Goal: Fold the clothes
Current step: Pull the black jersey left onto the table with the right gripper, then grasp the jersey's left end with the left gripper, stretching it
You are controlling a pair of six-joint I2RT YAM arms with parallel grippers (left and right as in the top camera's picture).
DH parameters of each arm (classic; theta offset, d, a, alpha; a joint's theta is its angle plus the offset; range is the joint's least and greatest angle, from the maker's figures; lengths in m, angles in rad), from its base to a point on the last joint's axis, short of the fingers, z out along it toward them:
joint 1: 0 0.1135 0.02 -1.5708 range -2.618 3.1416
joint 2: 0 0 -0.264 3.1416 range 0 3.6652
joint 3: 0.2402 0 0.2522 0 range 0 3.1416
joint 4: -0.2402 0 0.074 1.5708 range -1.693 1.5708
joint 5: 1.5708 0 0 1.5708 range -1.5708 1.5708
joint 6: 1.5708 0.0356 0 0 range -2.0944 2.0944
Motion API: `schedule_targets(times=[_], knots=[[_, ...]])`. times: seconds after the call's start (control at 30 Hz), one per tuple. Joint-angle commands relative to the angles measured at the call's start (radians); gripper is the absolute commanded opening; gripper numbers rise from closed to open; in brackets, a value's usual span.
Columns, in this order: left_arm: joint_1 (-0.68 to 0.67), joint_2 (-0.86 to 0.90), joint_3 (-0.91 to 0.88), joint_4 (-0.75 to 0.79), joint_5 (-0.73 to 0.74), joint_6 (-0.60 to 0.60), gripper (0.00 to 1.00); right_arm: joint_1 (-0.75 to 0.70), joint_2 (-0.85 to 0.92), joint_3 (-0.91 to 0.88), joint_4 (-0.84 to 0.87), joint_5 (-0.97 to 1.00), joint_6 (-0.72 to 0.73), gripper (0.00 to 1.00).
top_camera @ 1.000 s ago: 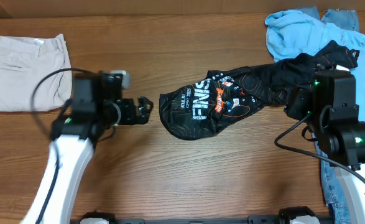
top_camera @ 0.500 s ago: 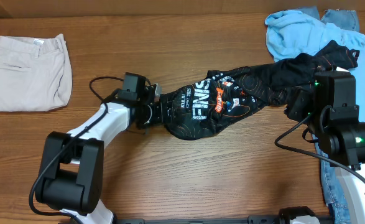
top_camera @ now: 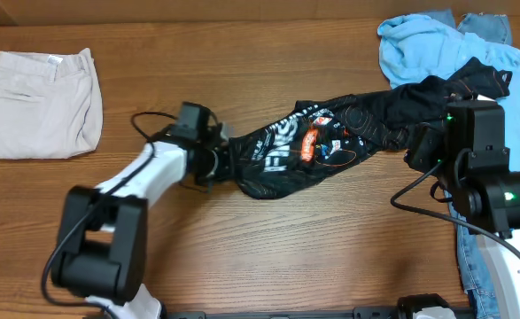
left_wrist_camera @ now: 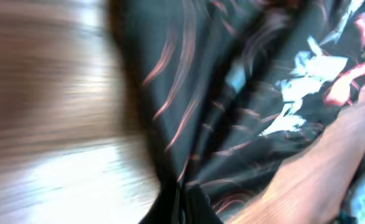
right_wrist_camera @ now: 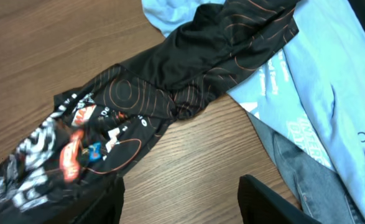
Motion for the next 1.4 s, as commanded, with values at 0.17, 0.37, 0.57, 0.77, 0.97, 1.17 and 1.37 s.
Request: schedule_targets(times=[0.17, 0.37, 0.57, 0.77, 0.97, 1.17, 1.37], knots=[[0.258, -0.357, 0.209, -0.284, -0.139, 0.148, 0.04, -0.005, 0.064, 0.016, 0.009, -0.001, 0.004, 0.67], [0.329, -0.5, 0.22, -0.341, -0.177, 0.169, 0.04, -0.005, 0.202, 0.016, 0.032, -0.155, -0.092, 0.67], [0.328, -0.49, 0.22, -0.428, -0.284, 0.188, 0.2, -0.005, 0.364, 0.016, 0.063, -0.177, -0.106, 0.69], [0.328, -0.458, 0.22, -0.454, -0.305, 0.188, 0.43, -0.005, 0.499, 0.016, 0.13, -0.273, -0.103, 0.69], [0.328, -0.44, 0.22, -0.454, -0.304, 0.187, 0.42, -0.005, 0.609, 0.016, 0.254, -0.349, -0.101, 0.64], [0.328, -0.44, 0.22, -0.455, -0.302, 0.187, 0.42, -0.005, 0.715, 0.016, 0.35, -0.32, -0.101, 0.63], [0.328, -0.44, 0.22, -0.457, -0.302, 0.187, 0.42, -0.005, 0.787, 0.016, 0.392, -0.236, -0.102, 0.63]])
